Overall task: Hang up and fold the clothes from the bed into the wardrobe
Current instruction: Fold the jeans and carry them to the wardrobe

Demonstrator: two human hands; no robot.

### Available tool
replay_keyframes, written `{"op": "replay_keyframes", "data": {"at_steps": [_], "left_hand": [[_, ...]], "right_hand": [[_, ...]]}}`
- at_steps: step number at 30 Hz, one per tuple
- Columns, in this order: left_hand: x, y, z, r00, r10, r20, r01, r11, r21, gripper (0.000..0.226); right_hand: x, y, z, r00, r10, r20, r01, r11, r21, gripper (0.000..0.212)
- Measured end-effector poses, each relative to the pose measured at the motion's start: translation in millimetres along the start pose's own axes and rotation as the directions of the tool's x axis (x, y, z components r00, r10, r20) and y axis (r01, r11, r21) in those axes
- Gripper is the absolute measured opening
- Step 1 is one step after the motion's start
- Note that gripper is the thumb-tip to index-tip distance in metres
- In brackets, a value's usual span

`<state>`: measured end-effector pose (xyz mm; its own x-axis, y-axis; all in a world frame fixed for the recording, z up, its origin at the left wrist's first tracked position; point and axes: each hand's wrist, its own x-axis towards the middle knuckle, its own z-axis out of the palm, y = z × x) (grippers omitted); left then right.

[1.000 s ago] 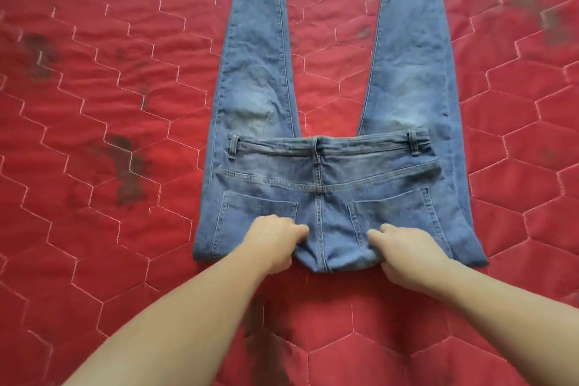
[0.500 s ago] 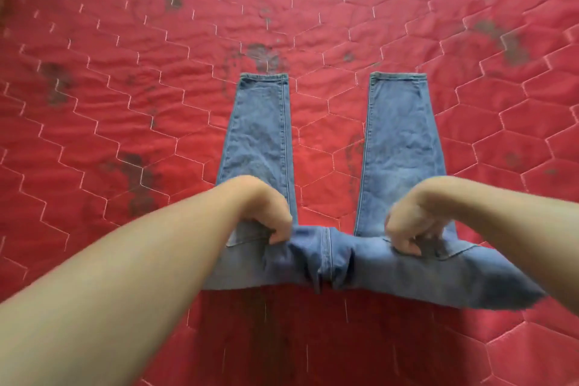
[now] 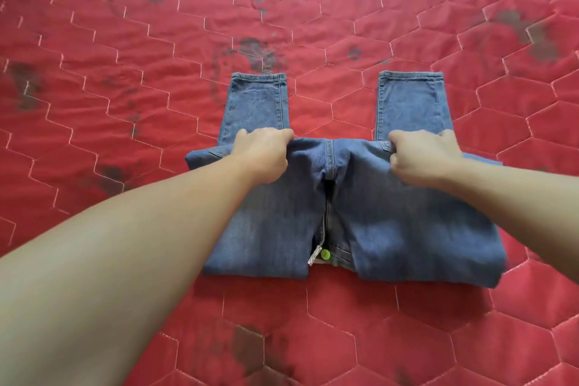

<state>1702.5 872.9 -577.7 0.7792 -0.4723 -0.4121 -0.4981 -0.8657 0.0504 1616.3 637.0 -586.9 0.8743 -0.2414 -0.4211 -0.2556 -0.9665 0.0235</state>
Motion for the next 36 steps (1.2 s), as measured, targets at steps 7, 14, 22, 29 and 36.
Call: {"op": "replay_keyframes", "data": {"at_steps": [7,14,22,29,36], "left_hand": [[59,-19,9,0.977,-0.119,-0.175,0.107,0.991,-0.077,0.041],[15,-5,99,0.995,-0.074,0.071,0.08,0.993,-0.082,0.062],[-13,-9,124,0.999,0.044,0.011,-0.044,0.998,-0.047,0.073],[-71,-29,140,0.966,0.247,0.075,-0.256,0.956,0.144,0.108],[-52,-17,82,0.98,0.155,0.127,-0.165,0.983,0.076,0.052]], "right_hand": [[75,-8,1,0.987,0.044,-0.152,-0.044,0.999,-0.001,0.015],[24,-24,83,0.971,-0.224,-0.089,0.22,0.974,-0.058,0.064],[-10,-15,109,0.948,-0.315,-0.033,0.315,0.949,-0.024,0.086],[-60,23,120,0.871,-0.491,0.023,0.489,0.862,-0.133,0.097],[-45,0,73,0.977,-0.215,-0.008,0.215,0.975,-0.056,0.031]]}}
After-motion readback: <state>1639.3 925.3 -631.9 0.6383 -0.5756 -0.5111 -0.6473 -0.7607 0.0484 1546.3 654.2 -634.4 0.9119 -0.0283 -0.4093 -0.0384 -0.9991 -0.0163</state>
